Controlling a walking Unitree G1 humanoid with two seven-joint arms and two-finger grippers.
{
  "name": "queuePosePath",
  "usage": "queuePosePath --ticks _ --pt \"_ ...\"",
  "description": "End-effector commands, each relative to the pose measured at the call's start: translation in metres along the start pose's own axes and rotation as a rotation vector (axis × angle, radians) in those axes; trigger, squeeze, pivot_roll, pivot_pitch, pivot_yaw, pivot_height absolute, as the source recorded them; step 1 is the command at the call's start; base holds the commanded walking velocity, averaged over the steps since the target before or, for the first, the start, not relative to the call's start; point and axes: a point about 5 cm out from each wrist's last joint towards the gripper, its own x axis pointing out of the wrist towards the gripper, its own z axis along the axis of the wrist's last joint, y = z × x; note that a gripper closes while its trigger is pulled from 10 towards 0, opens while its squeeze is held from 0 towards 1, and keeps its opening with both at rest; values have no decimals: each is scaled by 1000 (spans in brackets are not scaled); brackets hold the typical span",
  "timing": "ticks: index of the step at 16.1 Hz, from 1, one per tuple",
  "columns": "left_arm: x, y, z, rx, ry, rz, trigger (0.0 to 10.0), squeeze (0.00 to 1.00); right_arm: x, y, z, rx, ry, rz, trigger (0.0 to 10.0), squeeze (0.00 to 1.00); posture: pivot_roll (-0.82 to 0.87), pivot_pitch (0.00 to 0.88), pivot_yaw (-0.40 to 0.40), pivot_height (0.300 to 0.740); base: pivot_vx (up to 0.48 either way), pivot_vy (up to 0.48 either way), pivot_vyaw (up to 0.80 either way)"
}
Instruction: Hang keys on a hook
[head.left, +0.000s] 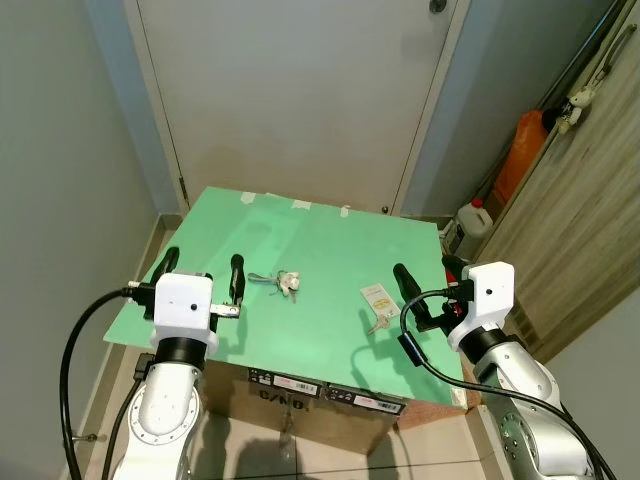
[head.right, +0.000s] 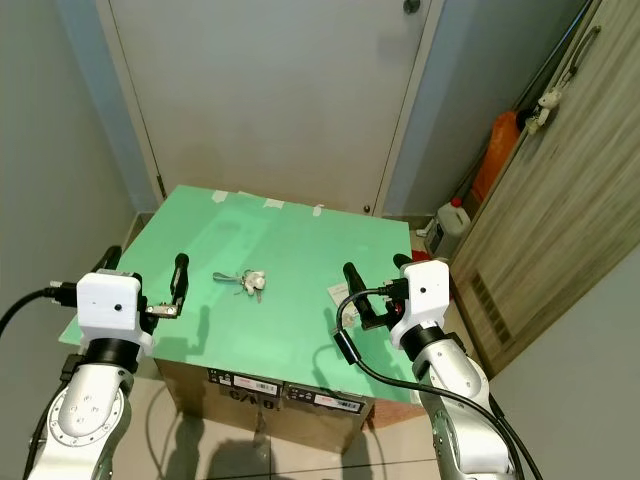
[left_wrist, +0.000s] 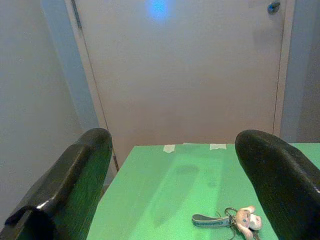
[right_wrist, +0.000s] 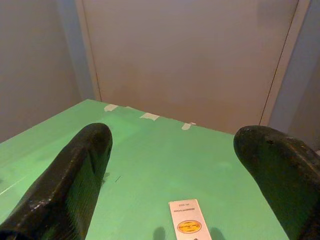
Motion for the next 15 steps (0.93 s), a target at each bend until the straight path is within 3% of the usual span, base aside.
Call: queuePosePath --ticks 1,2,3,4,8,15 --pt "-1 0 -3 -20 15 9 10000 1000 1 -3 0 -14 -6 -14 10000 0 -9 0 -58 740 0 0 0" --pt "0 -2 -4 -21 20 -21 10000 1000 2 -2 0 -21 -4 -9 10000 0 -8 0 -59 740 0 0 0" --pt "2 -3 -5 -1 35 -22 10000 820 2 -1 0 -23 -2 -7 10000 0 -6 0 -61 740 0 0 0" --pt "5 -1 -6 -12 59 -4 10000 0 2 -1 -2 -30 5 -4 10000 0 -5 0 -61 740 0 0 0" --pt "18 -2 -1 7 61 -35 10000 0 3 4 -5 -53 14 18 10000 0 -2 0 -54 740 418 139 0" --pt "20 -7 -5 41 85 -92 10000 0 3 4 -15 -84 70 23 10000 0 -6 0 -42 740 447 0 -576"
